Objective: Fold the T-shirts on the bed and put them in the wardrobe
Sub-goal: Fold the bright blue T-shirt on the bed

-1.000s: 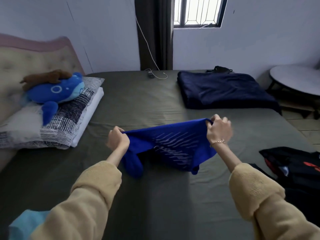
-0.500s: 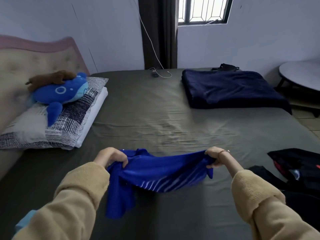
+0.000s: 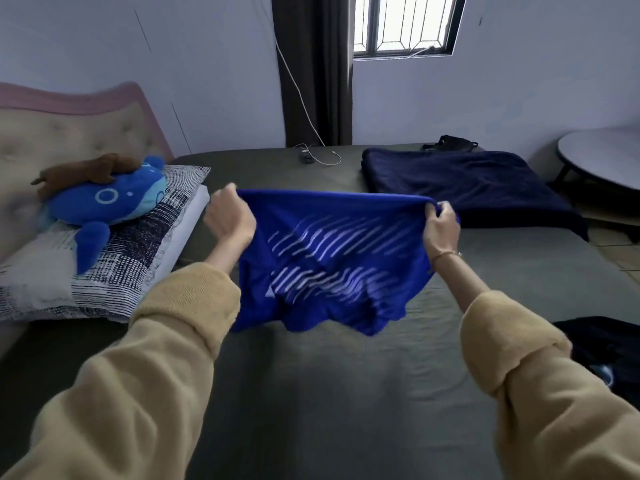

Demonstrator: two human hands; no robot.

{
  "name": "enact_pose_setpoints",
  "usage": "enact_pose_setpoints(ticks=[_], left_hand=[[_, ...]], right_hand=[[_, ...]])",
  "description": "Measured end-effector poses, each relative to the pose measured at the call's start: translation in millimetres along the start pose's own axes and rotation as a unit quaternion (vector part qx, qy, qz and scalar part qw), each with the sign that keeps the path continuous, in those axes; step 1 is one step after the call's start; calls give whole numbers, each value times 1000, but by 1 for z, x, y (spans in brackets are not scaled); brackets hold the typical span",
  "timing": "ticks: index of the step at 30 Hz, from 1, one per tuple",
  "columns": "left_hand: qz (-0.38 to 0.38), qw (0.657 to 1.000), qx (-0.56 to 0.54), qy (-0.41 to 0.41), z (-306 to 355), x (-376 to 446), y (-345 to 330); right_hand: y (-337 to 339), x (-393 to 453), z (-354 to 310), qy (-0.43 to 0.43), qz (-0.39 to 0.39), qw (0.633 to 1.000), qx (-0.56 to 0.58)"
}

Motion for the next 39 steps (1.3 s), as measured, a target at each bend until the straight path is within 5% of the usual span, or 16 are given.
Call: enact_pose_setpoints(ticks=[6,11,16,24,27,39], left_hand=[[60,994,-38,-88,11,-12,13],[-114,976,107,-153,-40,-89,-76],[-277,890,286,-220,-92,-203,-150],[-378,708,450,-392,-142,-356,-212],[-383,695,457,-401,-153,-375,-217],[-527,552,505,-403,-189,-487,-234]], right_hand=[[26,-3,-2,18,7,1000,21],[38,-42,109,-98,-66,978,-169],[58,-106,210,-170,-153,916,-331],[108,-217,310,-283,-248,782,-497],[120,-246,320,-295,-257,750,-533],[175,-305,366,-338,-318,599,-652]])
Point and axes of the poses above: each hand's wrist, its own x-axis towards the middle knuckle, its own y-axis out of the back of the hand, z = x × y, the point moved 10 cm from there along x, towards the middle knuckle, and after that the axes turned 8 degrees about x, right-handed, at the moved point
